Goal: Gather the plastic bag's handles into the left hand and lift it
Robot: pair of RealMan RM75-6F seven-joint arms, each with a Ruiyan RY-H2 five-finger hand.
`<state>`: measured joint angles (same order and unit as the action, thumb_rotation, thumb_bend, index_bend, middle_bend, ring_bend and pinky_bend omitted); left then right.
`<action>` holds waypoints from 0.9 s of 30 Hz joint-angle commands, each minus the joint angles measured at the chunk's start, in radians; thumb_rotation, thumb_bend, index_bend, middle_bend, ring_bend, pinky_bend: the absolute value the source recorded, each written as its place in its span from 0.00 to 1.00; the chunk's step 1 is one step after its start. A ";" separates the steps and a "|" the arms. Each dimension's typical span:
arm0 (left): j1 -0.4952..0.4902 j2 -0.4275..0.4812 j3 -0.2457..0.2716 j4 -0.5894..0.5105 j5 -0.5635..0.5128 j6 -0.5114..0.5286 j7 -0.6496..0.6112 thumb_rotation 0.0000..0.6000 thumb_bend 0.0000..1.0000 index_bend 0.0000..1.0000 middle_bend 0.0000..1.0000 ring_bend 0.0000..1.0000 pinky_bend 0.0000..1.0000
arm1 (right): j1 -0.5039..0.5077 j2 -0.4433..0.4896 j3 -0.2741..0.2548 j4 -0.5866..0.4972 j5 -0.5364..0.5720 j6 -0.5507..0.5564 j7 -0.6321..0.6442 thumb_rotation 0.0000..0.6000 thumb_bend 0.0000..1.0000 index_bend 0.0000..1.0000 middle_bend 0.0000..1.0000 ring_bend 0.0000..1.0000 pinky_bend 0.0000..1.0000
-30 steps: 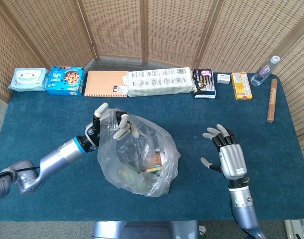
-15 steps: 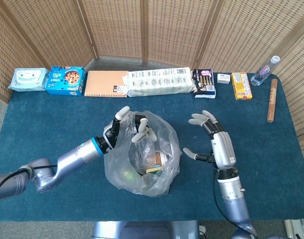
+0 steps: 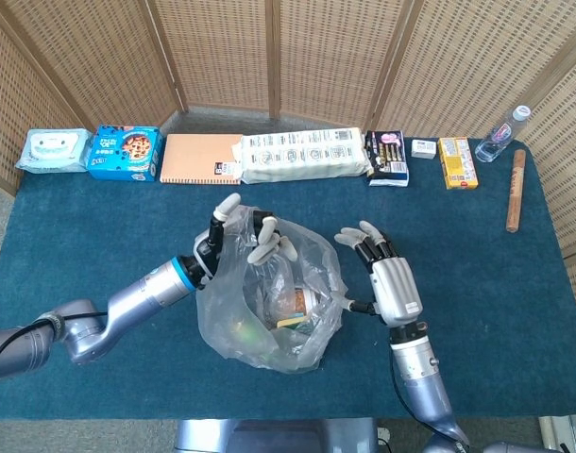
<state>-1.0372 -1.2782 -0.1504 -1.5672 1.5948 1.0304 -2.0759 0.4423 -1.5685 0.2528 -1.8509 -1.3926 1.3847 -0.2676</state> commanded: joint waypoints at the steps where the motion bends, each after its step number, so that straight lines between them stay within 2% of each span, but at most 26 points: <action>1: 0.004 0.006 -0.004 0.003 -0.002 0.006 -0.007 0.00 0.23 0.66 0.80 0.75 0.39 | -0.002 -0.009 -0.023 0.031 -0.008 0.007 -0.038 1.00 0.08 0.21 0.20 0.09 0.11; 10: 0.023 0.042 0.000 0.000 0.011 0.026 -0.029 0.00 0.23 0.66 0.80 0.75 0.39 | -0.014 0.033 -0.075 0.084 -0.055 0.006 -0.129 1.00 0.06 0.18 0.18 0.08 0.09; 27: 0.056 0.066 0.054 0.024 0.049 0.051 -0.077 0.00 0.23 0.66 0.80 0.73 0.37 | -0.077 0.177 -0.071 0.114 -0.048 0.054 -0.096 1.00 0.05 0.17 0.17 0.07 0.09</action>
<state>-0.9817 -1.2118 -0.0972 -1.5437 1.6437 1.0811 -2.1526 0.3721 -1.4008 0.1826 -1.7334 -1.4430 1.4350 -0.3696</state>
